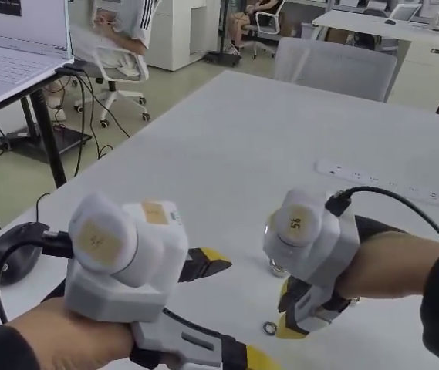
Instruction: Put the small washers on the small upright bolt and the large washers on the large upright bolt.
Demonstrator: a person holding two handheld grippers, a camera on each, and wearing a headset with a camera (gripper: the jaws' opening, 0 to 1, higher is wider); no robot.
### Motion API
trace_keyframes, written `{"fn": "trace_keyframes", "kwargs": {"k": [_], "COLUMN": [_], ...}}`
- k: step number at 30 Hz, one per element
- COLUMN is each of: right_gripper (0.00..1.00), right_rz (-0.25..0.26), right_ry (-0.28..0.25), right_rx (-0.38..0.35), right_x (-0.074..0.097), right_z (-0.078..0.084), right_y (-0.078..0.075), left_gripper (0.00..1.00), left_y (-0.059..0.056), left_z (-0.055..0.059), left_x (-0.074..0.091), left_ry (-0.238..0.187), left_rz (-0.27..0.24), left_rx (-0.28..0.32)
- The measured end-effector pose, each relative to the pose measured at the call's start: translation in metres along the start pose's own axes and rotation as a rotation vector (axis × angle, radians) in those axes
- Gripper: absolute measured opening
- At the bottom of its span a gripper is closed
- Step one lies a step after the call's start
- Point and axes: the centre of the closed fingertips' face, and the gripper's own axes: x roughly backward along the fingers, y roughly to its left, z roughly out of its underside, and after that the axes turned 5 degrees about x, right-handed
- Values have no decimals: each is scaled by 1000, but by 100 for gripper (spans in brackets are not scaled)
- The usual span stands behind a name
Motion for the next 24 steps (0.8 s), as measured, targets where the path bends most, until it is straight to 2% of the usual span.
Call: {"fn": "trace_keyframes", "kwargs": {"k": [11, 24], "right_gripper": [20, 17], "right_rz": [-7, 13], "right_ry": [20, 39], "right_rx": [22, 56], "right_x": [-12, -13], "right_z": [1, 1], "right_y": [0, 0], "left_gripper": [81, 81], "left_y": [0, 0], "left_z": [1, 1], "left_x": [0, 0], "left_ry": [0, -1], "left_rz": [-1, 1], "left_rx": [5, 7]}}
